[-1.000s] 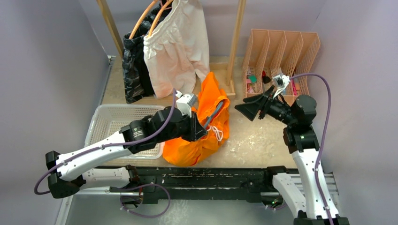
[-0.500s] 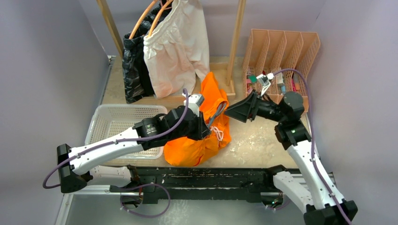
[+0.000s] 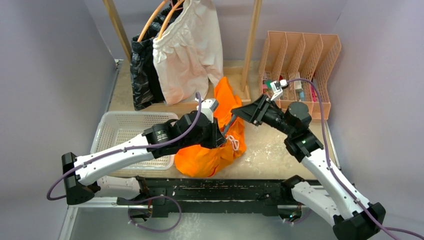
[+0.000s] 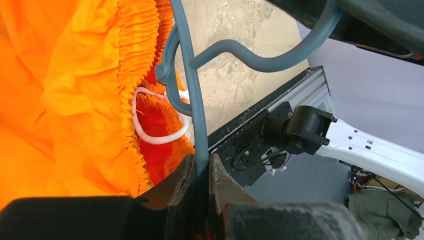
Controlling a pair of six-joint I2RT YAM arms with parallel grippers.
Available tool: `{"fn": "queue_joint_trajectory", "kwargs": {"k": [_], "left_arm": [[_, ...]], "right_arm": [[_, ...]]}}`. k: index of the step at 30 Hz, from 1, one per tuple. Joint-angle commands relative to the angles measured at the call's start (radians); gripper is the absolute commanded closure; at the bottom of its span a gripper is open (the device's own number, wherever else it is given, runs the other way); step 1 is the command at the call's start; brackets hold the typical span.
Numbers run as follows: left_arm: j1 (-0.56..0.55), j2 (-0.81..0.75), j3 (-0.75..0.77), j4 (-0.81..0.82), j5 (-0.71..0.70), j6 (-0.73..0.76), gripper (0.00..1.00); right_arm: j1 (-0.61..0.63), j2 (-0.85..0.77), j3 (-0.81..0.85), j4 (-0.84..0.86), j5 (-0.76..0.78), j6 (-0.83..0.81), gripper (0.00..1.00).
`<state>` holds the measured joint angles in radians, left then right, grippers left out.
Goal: Remove the shorts from the hanger
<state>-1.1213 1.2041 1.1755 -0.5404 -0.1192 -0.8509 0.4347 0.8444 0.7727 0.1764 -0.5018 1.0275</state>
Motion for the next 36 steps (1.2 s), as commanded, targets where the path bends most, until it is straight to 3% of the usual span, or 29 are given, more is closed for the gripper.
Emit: {"fn": "queue_joint_trajectory", "kwargs": {"k": [1, 2, 3, 4, 7, 13, 19, 24, 31, 36], "left_arm": [[-0.006, -0.036, 0.009, 0.064, 0.052, 0.005, 1.00], [-0.006, -0.032, 0.013, 0.055, 0.050, 0.009, 1.00], [-0.006, -0.031, 0.016, 0.049, 0.045, 0.011, 1.00], [-0.006, -0.031, 0.015, 0.045, 0.041, 0.015, 1.00], [-0.006, -0.038, 0.017, 0.047, 0.027, 0.028, 0.95], [-0.006, 0.008, 0.060, 0.033, -0.025, 0.066, 0.56], [-0.005, 0.119, 0.125, 0.054, -0.017, 0.108, 0.43], [-0.004, 0.133, 0.073, 0.132, -0.102, 0.098, 0.42], [-0.003, 0.150, 0.044, 0.200, -0.208, 0.167, 0.49], [0.000, 0.138, 0.010, 0.203, -0.269, 0.175, 0.42]], "right_arm": [[0.001, 0.031, 0.038, 0.041, 0.054, 0.010, 0.59], [0.000, 0.037, 0.020, 0.082, 0.033, 0.030, 0.71], [0.000, 0.039, 0.006, 0.109, 0.025, 0.047, 0.91], [0.000, 0.036, -0.007, 0.120, 0.029, 0.058, 1.00], [0.001, 0.018, -0.018, 0.088, 0.089, 0.040, 1.00], [0.000, 0.019, 0.008, 0.043, 0.054, 0.007, 1.00], [0.000, -0.007, -0.013, 0.016, 0.082, 0.034, 1.00], [0.001, 0.004, -0.009, 0.035, 0.076, 0.055, 1.00], [0.000, 0.009, -0.013, 0.035, 0.091, 0.093, 1.00], [0.000, 0.005, -0.018, 0.035, 0.099, 0.104, 1.00]]}}
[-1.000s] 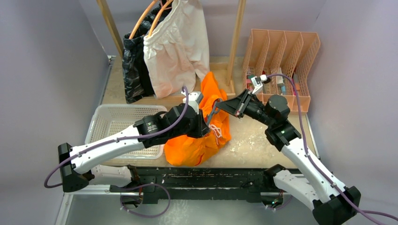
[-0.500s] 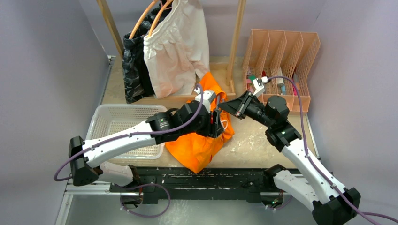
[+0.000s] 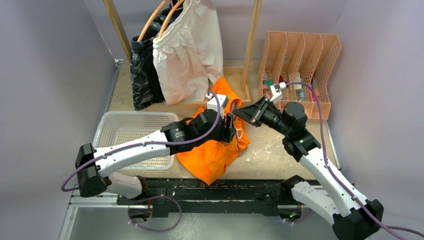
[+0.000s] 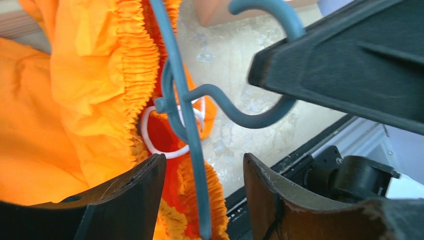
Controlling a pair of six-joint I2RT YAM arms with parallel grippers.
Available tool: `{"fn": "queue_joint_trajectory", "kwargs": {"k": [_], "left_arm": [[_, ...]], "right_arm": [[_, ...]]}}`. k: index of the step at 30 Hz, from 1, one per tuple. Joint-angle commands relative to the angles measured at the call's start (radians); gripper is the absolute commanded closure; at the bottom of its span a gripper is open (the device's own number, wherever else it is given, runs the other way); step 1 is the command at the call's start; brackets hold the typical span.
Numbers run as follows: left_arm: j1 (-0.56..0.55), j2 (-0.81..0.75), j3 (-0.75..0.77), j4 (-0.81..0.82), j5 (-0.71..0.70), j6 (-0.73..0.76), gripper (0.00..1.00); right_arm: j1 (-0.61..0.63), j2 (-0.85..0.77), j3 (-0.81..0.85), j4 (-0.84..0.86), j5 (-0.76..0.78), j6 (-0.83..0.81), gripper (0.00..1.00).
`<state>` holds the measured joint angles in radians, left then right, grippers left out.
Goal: Remove the shorts from the hanger
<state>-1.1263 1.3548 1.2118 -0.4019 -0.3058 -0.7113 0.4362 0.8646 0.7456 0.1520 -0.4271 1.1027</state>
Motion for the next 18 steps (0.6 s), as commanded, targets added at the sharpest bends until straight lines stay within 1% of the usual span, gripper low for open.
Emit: {"fn": "queue_joint_trajectory", "kwargs": {"k": [1, 2, 4, 6, 8, 11, 13, 14, 16, 17, 18], "left_arm": [[0.013, -0.007, -0.027, 0.058, -0.079, 0.038, 0.41], [0.023, 0.005, -0.023, 0.044, -0.073, 0.039, 0.42], [0.045, 0.030, -0.011, 0.015, -0.050, 0.044, 0.51], [0.058, 0.043, -0.015, 0.061, -0.004, 0.051, 0.61], [0.059, 0.049, -0.020, 0.121, 0.034, 0.055, 0.68], [0.088, 0.069, 0.010, 0.114, 0.037, 0.014, 0.71], [0.124, 0.080, 0.023, 0.115, 0.083, -0.009, 0.73], [0.132, 0.081, 0.020, 0.121, 0.090, -0.013, 0.77], [0.135, 0.082, 0.004, 0.128, 0.093, -0.014, 0.97], [0.137, 0.082, 0.000, 0.121, 0.096, -0.016, 1.00], [0.137, 0.081, -0.004, 0.112, 0.097, -0.018, 1.00]], "right_arm": [[-0.002, -0.017, 0.009, 0.061, 0.020, 0.036, 1.00], [-0.002, -0.018, 0.008, 0.069, 0.016, 0.044, 1.00], [-0.001, -0.020, 0.009, 0.099, 0.017, 0.051, 1.00], [-0.002, -0.011, 0.022, 0.101, 0.007, 0.051, 1.00], [-0.002, 0.000, 0.033, 0.085, -0.021, 0.053, 1.00], [-0.002, 0.002, 0.049, 0.059, -0.018, 0.040, 1.00], [-0.002, -0.008, 0.050, 0.058, -0.002, 0.039, 1.00], [-0.002, -0.012, 0.045, 0.061, -0.009, 0.045, 1.00], [-0.002, -0.019, 0.040, 0.071, -0.013, 0.054, 1.00], [-0.002, -0.020, 0.039, 0.065, -0.007, 0.053, 1.00], [-0.002, -0.022, 0.038, 0.059, -0.003, 0.052, 1.00]]}}
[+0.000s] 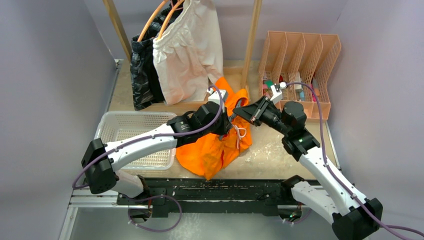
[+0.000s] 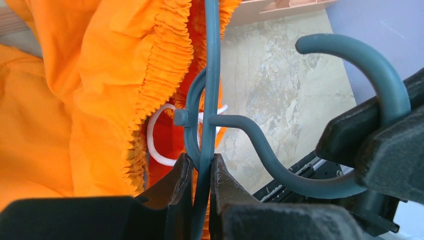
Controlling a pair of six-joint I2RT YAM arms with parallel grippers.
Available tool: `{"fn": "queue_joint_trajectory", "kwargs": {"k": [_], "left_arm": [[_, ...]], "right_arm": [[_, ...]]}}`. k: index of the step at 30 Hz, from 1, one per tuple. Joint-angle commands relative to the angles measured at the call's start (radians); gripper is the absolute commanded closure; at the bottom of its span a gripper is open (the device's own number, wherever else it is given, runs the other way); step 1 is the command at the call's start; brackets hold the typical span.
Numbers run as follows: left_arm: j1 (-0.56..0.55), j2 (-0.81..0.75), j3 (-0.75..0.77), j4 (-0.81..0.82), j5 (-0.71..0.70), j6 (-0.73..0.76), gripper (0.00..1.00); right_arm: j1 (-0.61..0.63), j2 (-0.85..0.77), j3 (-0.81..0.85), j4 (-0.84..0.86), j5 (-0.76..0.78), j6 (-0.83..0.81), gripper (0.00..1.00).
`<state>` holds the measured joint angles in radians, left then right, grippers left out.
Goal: Remove the shorts from the hanger
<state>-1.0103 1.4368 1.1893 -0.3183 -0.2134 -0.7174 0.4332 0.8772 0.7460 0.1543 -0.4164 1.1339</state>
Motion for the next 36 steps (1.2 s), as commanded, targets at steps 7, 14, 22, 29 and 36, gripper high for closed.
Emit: {"fn": "queue_joint_trajectory", "kwargs": {"k": [7, 14, 22, 29, 36], "left_arm": [[0.021, -0.090, -0.027, -0.063, 0.064, -0.002, 1.00], [0.022, -0.240, -0.035, -0.159, 0.215, 0.028, 1.00], [0.018, -0.290, 0.021, -0.295, 0.291, 0.025, 1.00], [0.014, -0.300, 0.047, -0.294, 0.310, 0.033, 1.00], [-0.003, -0.285, 0.035, -0.280, 0.301, 0.024, 1.00]], "right_arm": [[0.000, -0.063, 0.145, -0.146, 0.155, -0.209, 0.30], [0.001, -0.163, 0.256, -0.432, 0.637, -0.521, 0.27], [0.000, -0.053, 0.344, -0.446, 0.272, -0.879, 0.38], [0.001, 0.091, 0.400, -0.531, 0.008, -0.953, 0.39], [0.001, 0.134, 0.373, -0.578, -0.092, -1.027, 0.45]]}}
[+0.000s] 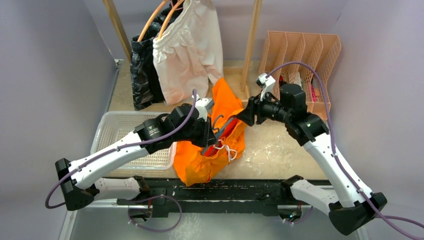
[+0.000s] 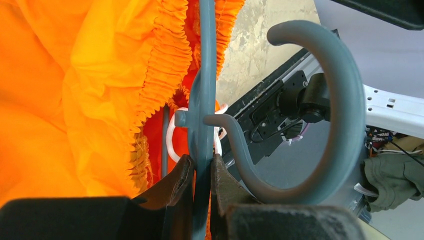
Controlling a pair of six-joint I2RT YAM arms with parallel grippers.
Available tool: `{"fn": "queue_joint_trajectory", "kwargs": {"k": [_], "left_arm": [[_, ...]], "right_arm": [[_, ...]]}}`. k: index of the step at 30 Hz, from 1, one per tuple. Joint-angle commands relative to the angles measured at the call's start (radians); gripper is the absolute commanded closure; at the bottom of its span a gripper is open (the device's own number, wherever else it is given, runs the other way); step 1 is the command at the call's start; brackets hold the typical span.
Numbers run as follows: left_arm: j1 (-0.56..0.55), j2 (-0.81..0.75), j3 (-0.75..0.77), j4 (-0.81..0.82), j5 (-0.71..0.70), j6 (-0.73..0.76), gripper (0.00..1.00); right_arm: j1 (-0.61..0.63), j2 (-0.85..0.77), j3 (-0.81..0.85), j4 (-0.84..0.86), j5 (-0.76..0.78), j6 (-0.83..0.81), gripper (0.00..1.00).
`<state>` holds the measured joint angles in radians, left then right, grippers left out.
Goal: Remove the shorts from the hanger
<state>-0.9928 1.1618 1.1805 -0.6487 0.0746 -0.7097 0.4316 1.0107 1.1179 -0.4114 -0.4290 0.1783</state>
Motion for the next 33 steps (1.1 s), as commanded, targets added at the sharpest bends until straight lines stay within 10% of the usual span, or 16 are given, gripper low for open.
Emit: {"fn": "queue_joint_trajectory", "kwargs": {"k": [1, 10, 13, 21, 33], "left_arm": [[-0.029, -0.012, 0.038, 0.050, 0.010, 0.016, 1.00], [-0.035, -0.047, 0.036, 0.057, -0.034, 0.020, 1.00], [-0.035, -0.056, 0.034, 0.036, -0.042, 0.025, 1.00], [-0.035, -0.146, -0.017, 0.074, 0.068, 0.016, 1.00], [-0.035, -0.243, -0.043, 0.091, 0.055, -0.002, 1.00]], "right_arm": [[0.002, 0.022, -0.004, -0.019, -0.091, -0.083, 0.44], [0.015, 0.095, -0.002, -0.070, 0.132, -0.158, 0.67], [0.015, 0.063, 0.006, -0.020, 0.232, -0.124, 1.00], [0.012, 0.051, -0.015, 0.025, 0.644, 0.071, 1.00], [-0.054, 0.219, -0.050, 0.057, 0.450, 0.148, 1.00]]}}
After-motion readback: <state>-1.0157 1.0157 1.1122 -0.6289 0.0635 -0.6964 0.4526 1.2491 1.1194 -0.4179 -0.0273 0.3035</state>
